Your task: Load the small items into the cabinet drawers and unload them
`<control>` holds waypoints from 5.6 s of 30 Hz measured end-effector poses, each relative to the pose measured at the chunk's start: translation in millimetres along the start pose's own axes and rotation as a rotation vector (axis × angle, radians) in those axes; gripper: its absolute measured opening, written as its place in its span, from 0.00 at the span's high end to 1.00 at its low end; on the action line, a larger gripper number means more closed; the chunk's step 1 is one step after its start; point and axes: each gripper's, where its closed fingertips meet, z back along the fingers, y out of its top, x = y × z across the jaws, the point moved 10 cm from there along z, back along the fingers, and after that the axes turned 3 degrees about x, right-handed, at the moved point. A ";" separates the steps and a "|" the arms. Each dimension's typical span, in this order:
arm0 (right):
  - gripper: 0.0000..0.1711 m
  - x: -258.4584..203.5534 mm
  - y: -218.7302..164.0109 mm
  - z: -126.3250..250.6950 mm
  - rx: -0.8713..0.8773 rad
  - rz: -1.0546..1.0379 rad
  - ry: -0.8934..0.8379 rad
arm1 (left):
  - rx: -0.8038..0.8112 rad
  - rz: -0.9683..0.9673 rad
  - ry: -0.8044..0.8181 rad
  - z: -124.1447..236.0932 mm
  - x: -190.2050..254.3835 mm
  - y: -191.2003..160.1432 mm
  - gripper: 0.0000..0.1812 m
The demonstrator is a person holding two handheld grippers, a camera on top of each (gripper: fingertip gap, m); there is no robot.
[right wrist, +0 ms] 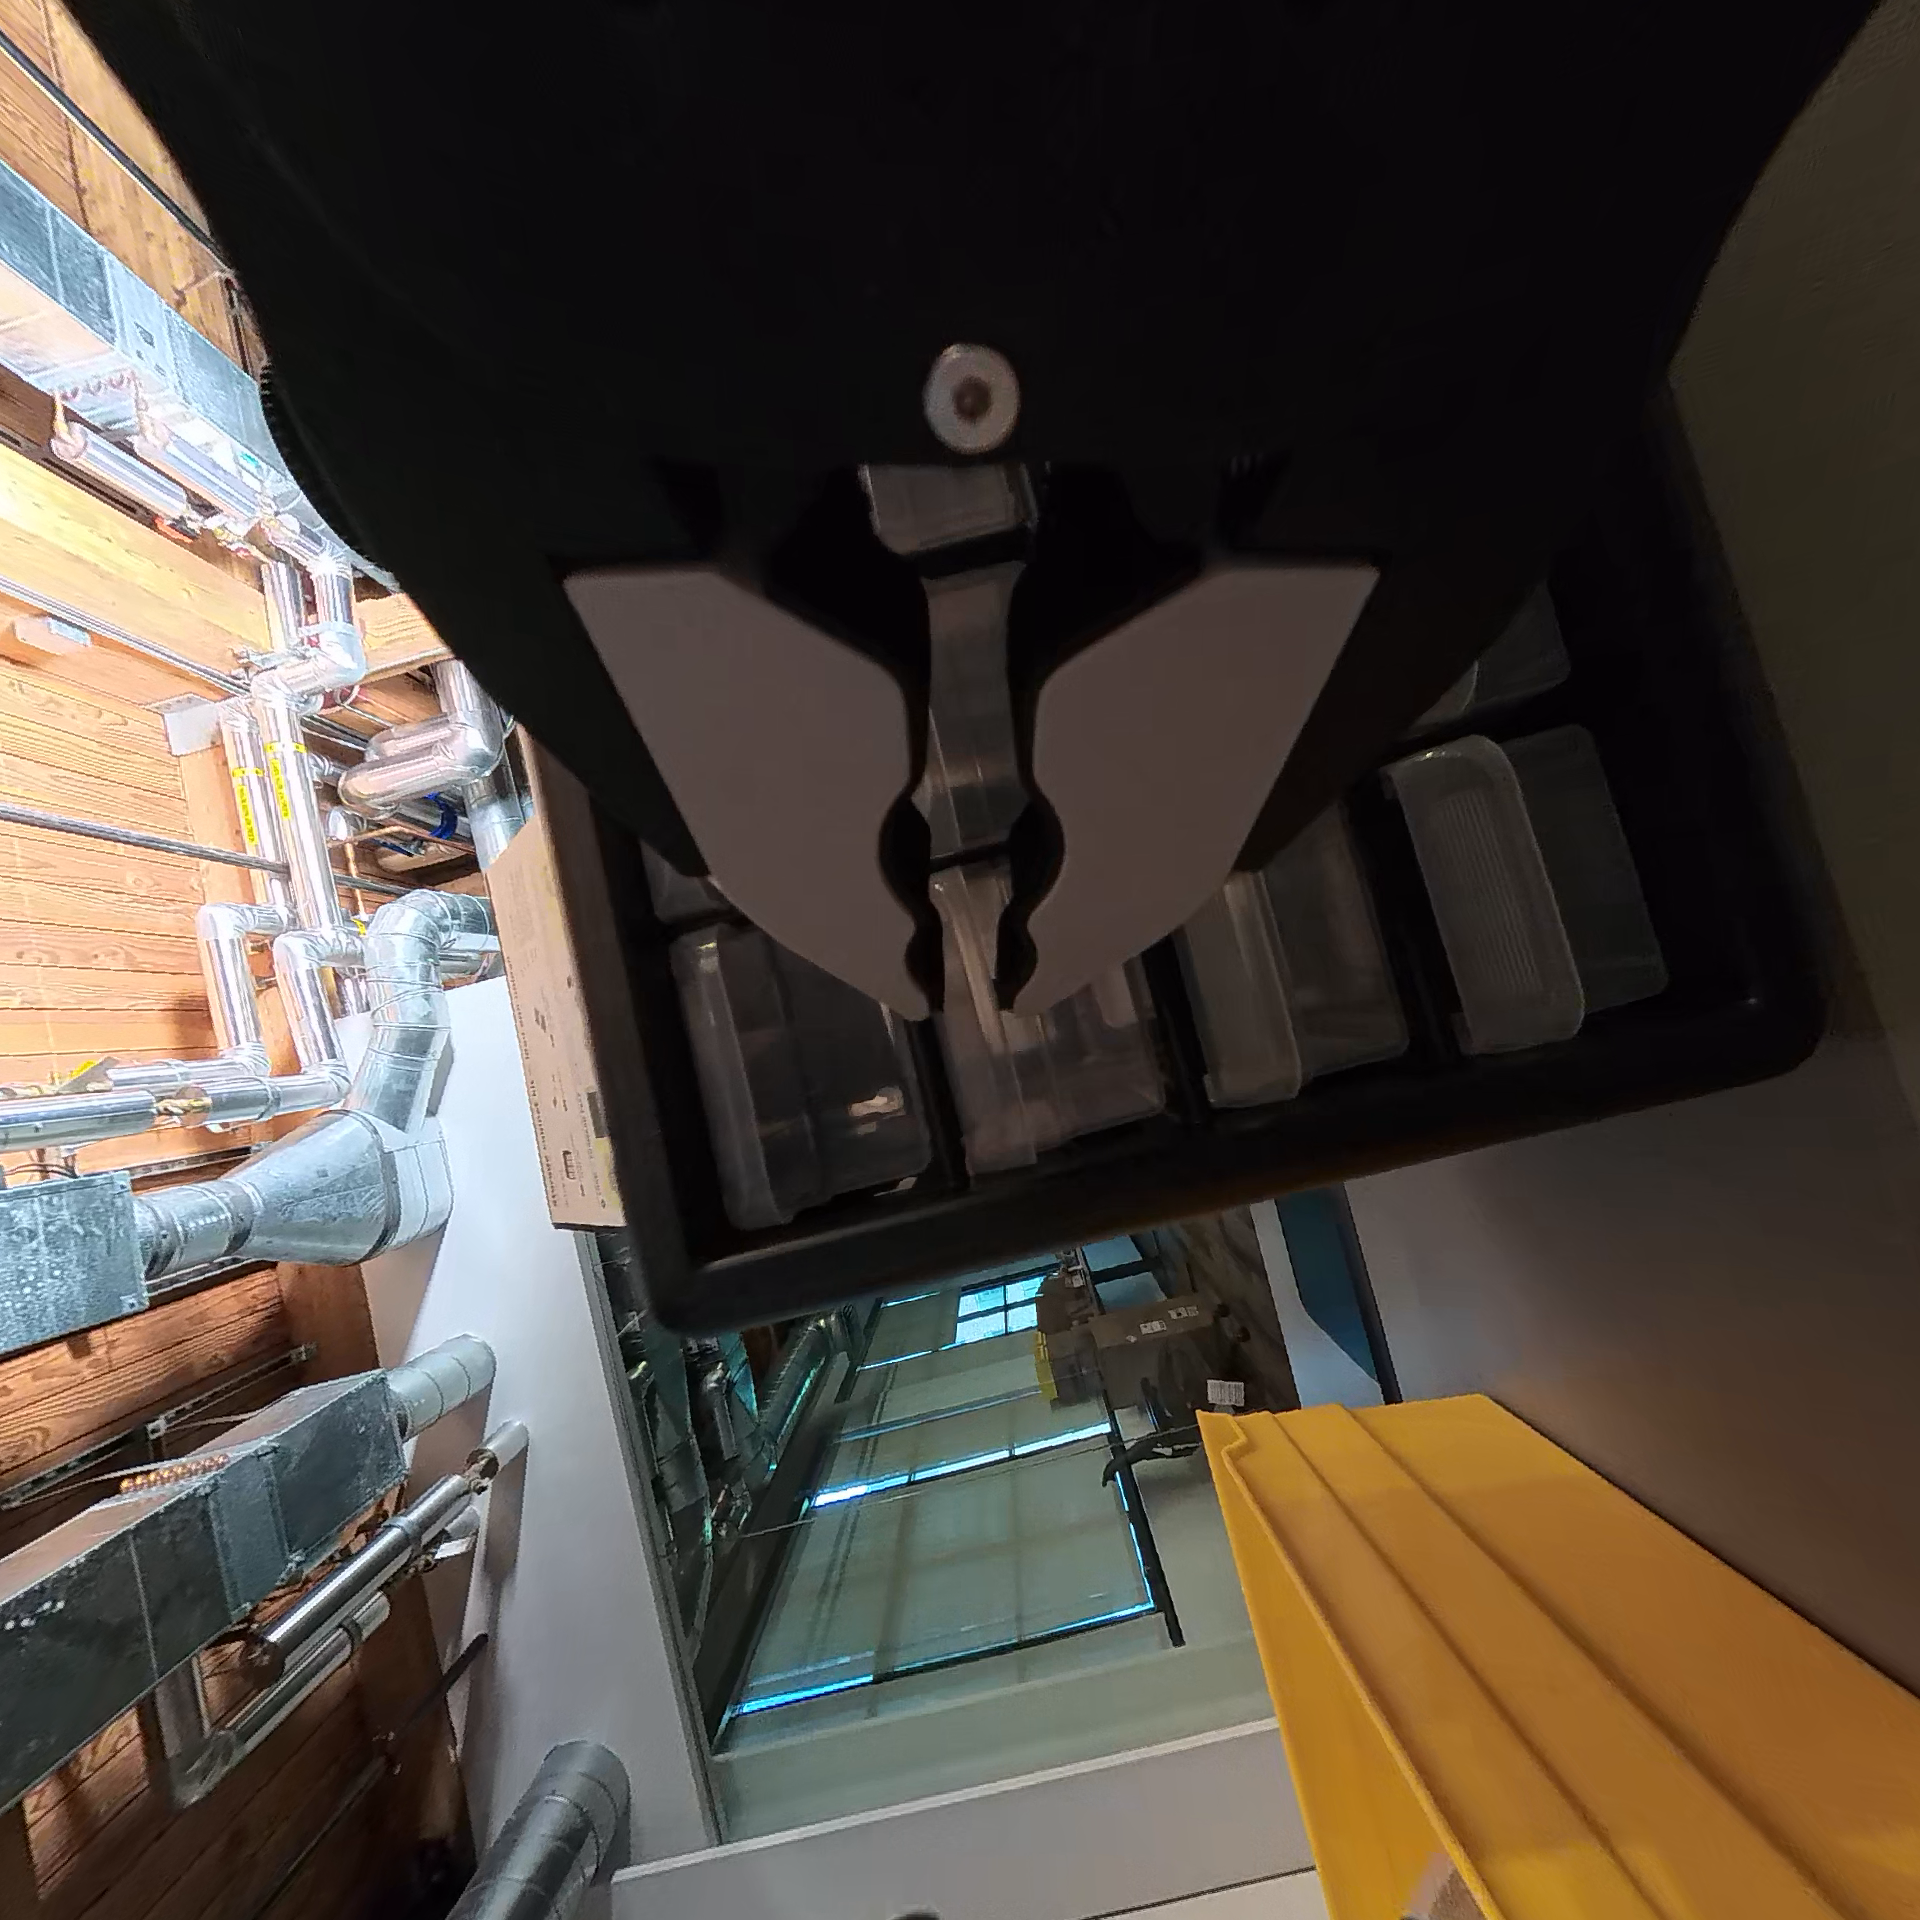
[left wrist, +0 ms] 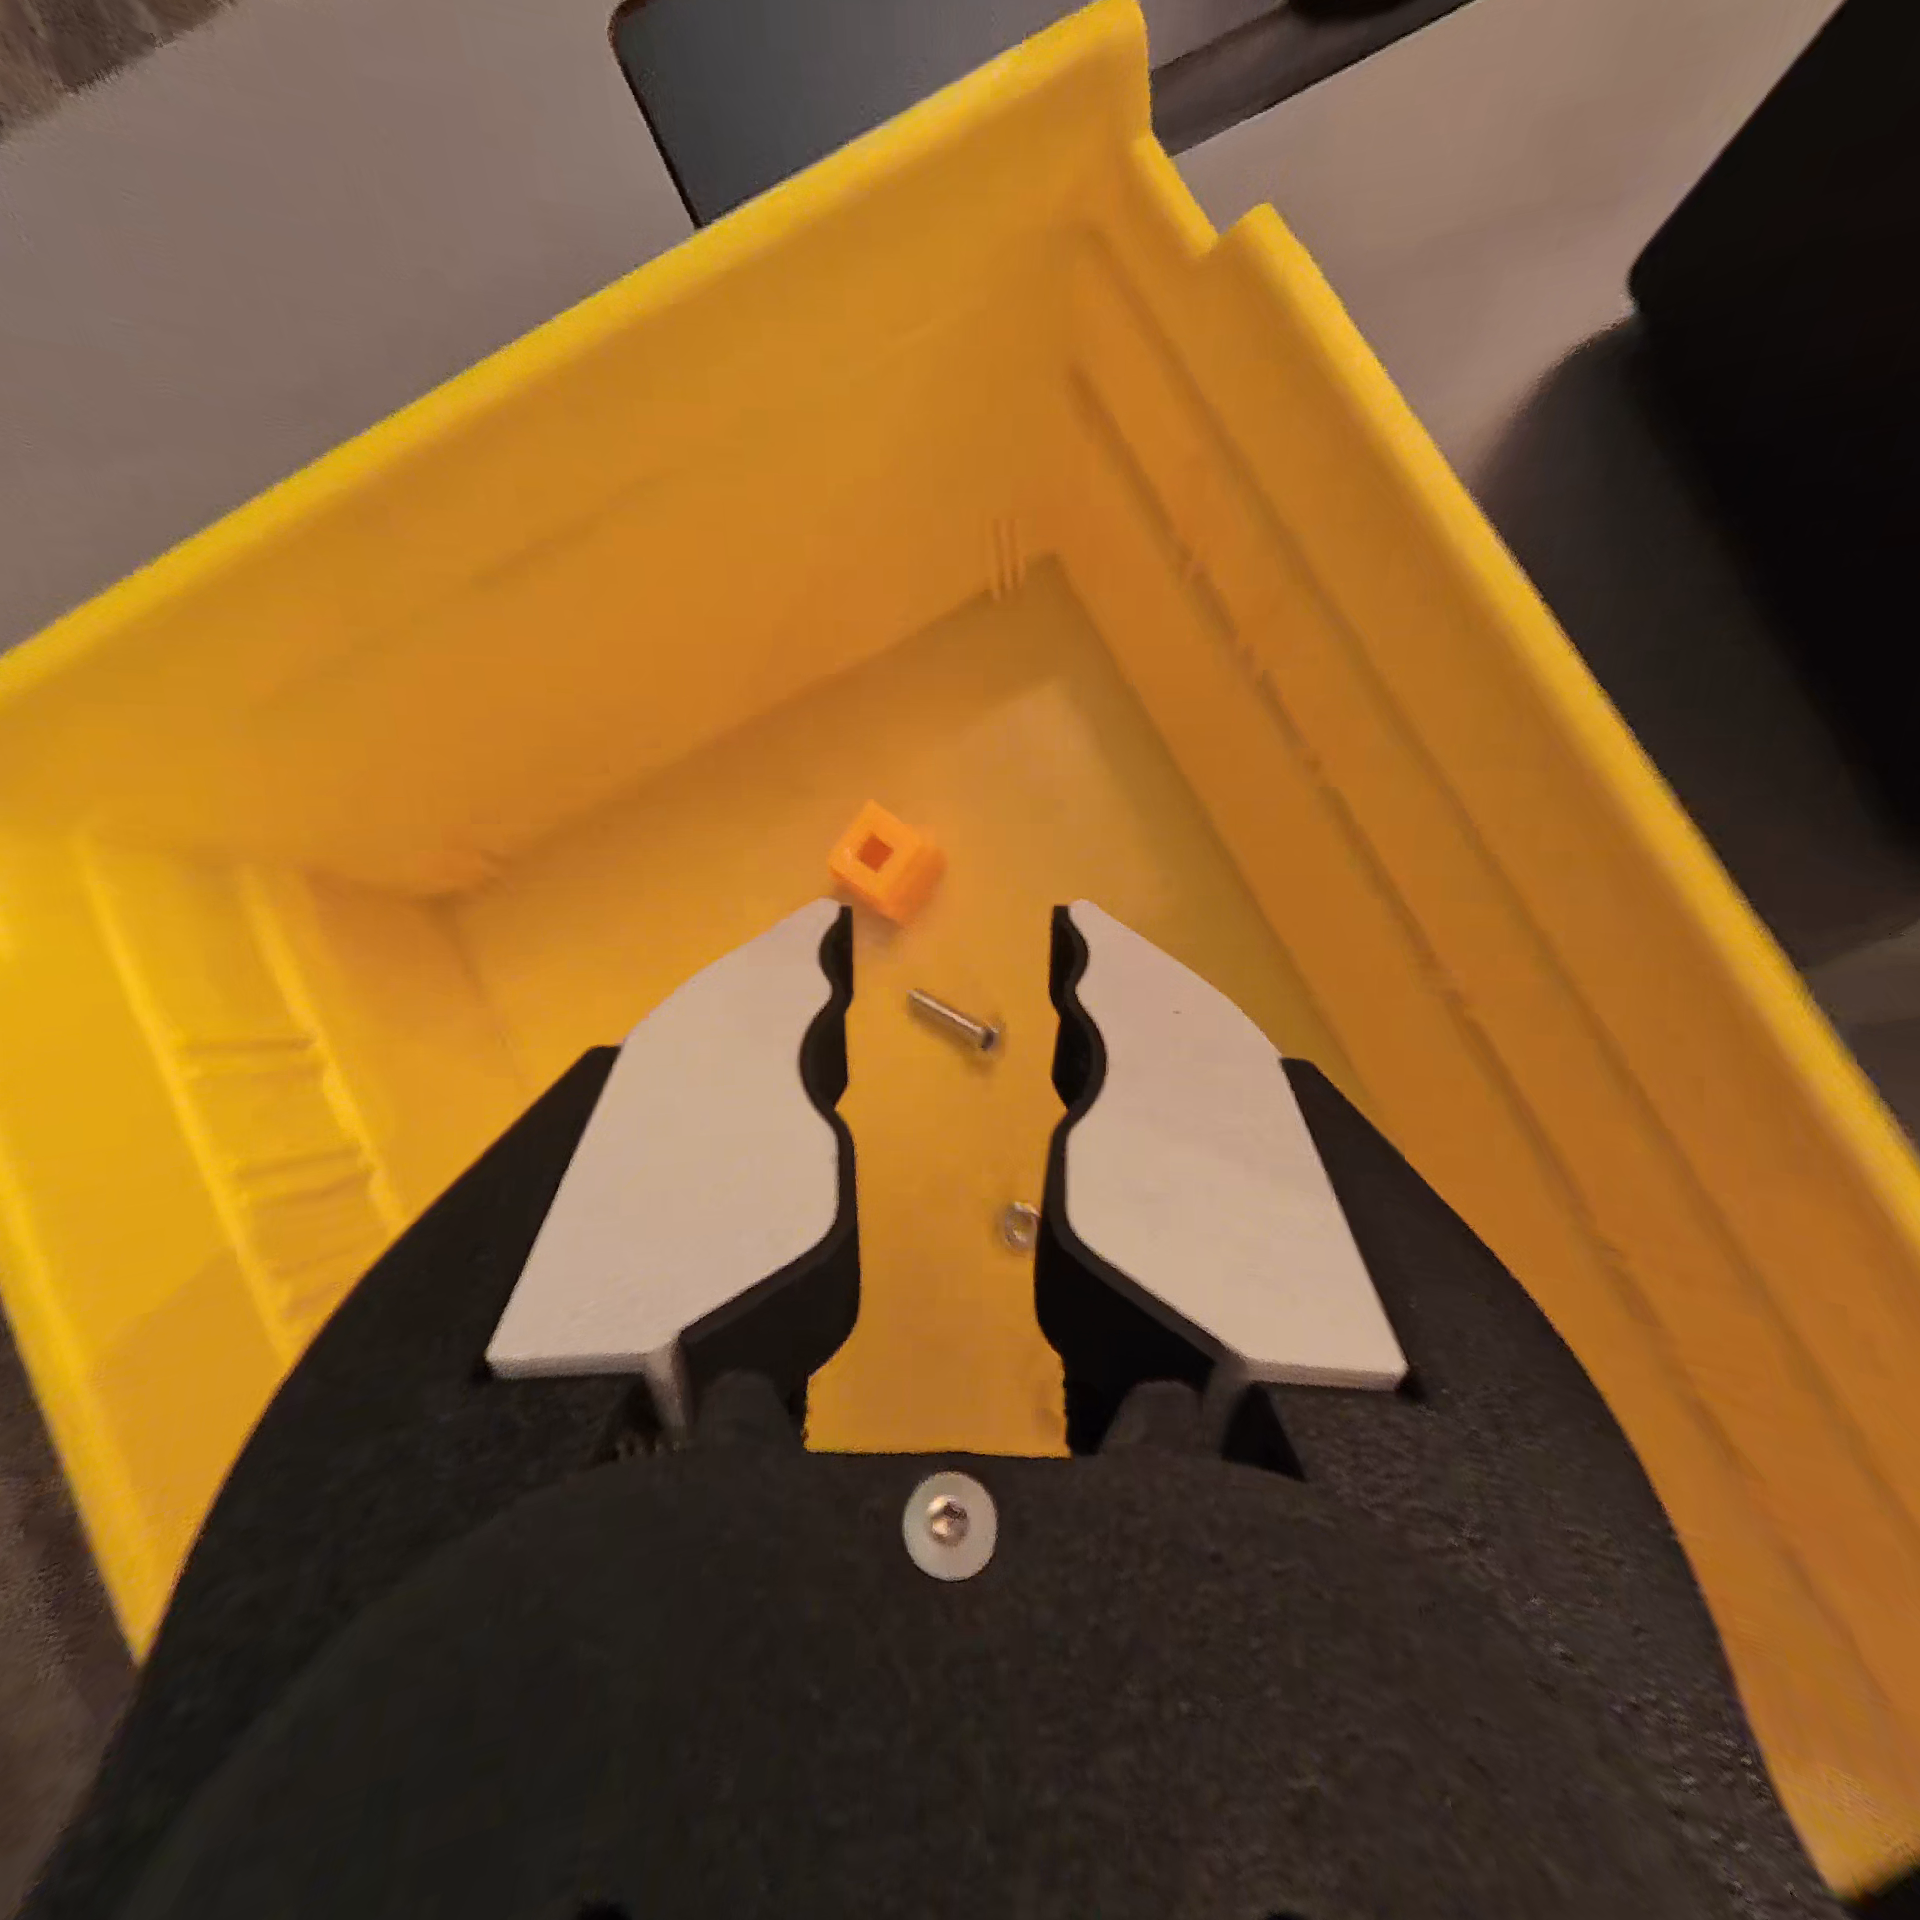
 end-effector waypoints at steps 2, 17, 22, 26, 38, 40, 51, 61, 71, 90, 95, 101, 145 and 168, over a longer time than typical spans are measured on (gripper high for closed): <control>0.94 0.4 0.2 0.5 -0.002 -0.001 -0.001 | 0.006 -0.067 0.041 -12.6 -0.5 -1.7 0.78; 0.95 -0.7 7.7 16.6 0.010 0.028 -0.015 | -0.035 -0.179 0.067 -43.5 -6.7 -17.2 0.79; 0.95 0.5 11.1 20.6 0.011 0.030 -0.009 | -0.009 -0.158 0.065 -42.7 -7.9 -15.7 0.87; 0.95 -0.7 14.9 25.2 0.026 0.039 -0.009 | 0.014 -0.133 0.042 -32.2 -9.2 -13.1 0.87; 0.95 0.8 19.1 41.9 0.035 0.049 -0.015 | 0.455 -0.336 -0.318 128.7 75.9 48.4 0.87; 0.95 1.1 21.6 43.9 0.047 0.055 -0.018 | 0.486 -0.437 -0.398 143.6 109.8 53.9 0.87; 0.95 3.9 31.8 59.6 0.074 0.077 -0.002 | 0.318 -0.638 -0.413 111.3 206.2 67.6 0.87; 0.95 4.9 39.5 75.6 0.105 0.092 0.006 | 0.136 -0.711 -0.371 96.5 218.1 71.9 0.87; 0.95 5.7 38.2 76.1 0.118 0.093 0.023 | -0.157 -0.834 -0.379 76.4 234.8 91.6 0.87; 0.95 4.6 36.7 73.9 0.106 0.102 0.057 | -0.185 -0.810 -0.365 83.1 237.2 93.4 0.80; 0.95 5.4 31.7 62.7 0.079 0.098 0.049 | 0.099 -0.687 -0.269 133.3 213.2 80.6 0.80; 0.94 1.9 21.1 34.7 0.001 0.086 0.054 | 0.122 -0.609 -0.066 163.4 175.4 43.4 0.81; 0.95 -39.0 3.7 8.9 -0.066 0.082 0.090 | -0.314 -0.110 -0.042 44.4 6.3 -35.1 0.79; 0.95 -32.3 29.3 54.3 -0.057 0.074 0.131 | -0.378 -0.085 -0.120 -3.9 2.8 -47.9 0.89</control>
